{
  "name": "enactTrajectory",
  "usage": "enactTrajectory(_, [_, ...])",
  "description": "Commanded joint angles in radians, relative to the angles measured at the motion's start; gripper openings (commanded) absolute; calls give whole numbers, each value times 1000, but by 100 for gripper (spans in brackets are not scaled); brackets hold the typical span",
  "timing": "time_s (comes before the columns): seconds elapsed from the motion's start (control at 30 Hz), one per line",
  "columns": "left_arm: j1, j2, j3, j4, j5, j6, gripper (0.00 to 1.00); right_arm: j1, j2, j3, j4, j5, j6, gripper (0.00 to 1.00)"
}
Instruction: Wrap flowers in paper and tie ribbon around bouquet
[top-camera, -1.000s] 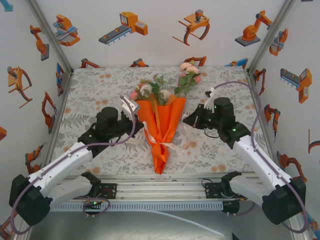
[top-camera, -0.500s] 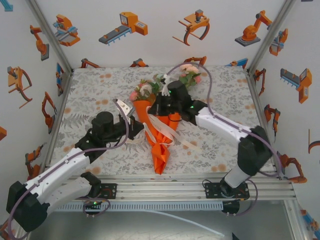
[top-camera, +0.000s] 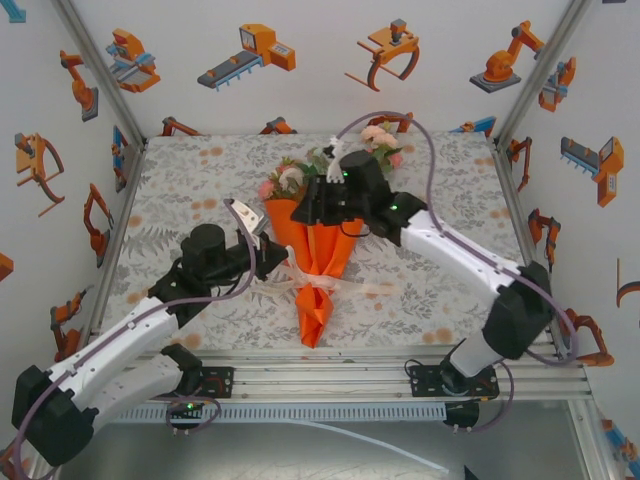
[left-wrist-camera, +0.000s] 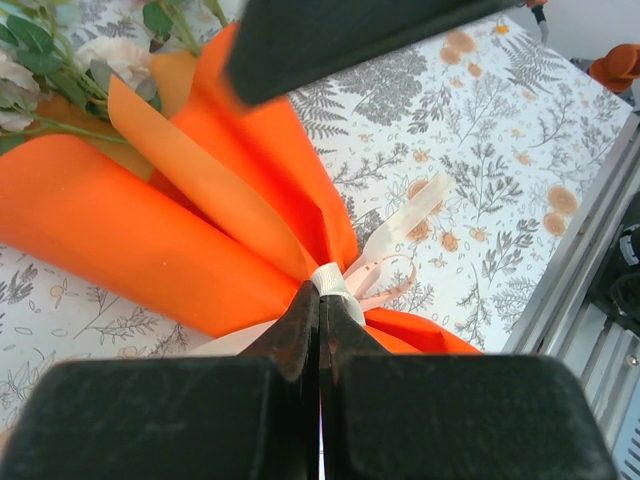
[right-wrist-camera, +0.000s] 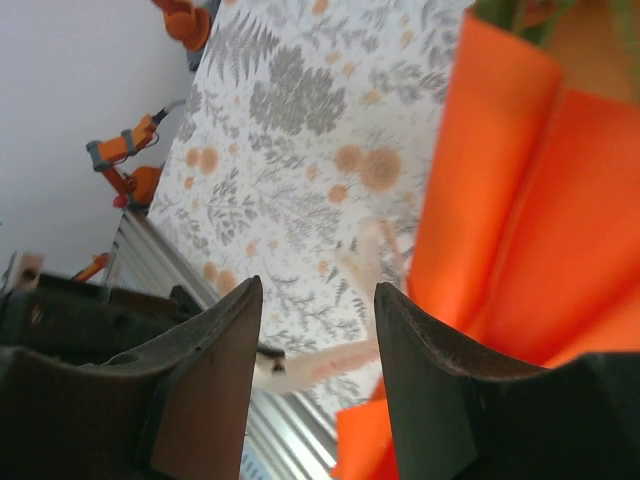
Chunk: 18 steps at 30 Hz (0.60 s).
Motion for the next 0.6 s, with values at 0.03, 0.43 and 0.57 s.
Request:
enactTrajectory(0.03, [-4,30,24,36,8,10,0,4,-132,-213,138,-110,-213,49])
enactTrajectory(0.43, [-3,68,52,30,3,3,0,80,-36,-424,681,-260,-397,57])
enactTrajectory(0.57, [-4,80,70,-6,-14,8,0,80,-33,-424,683,-237,-403,38])
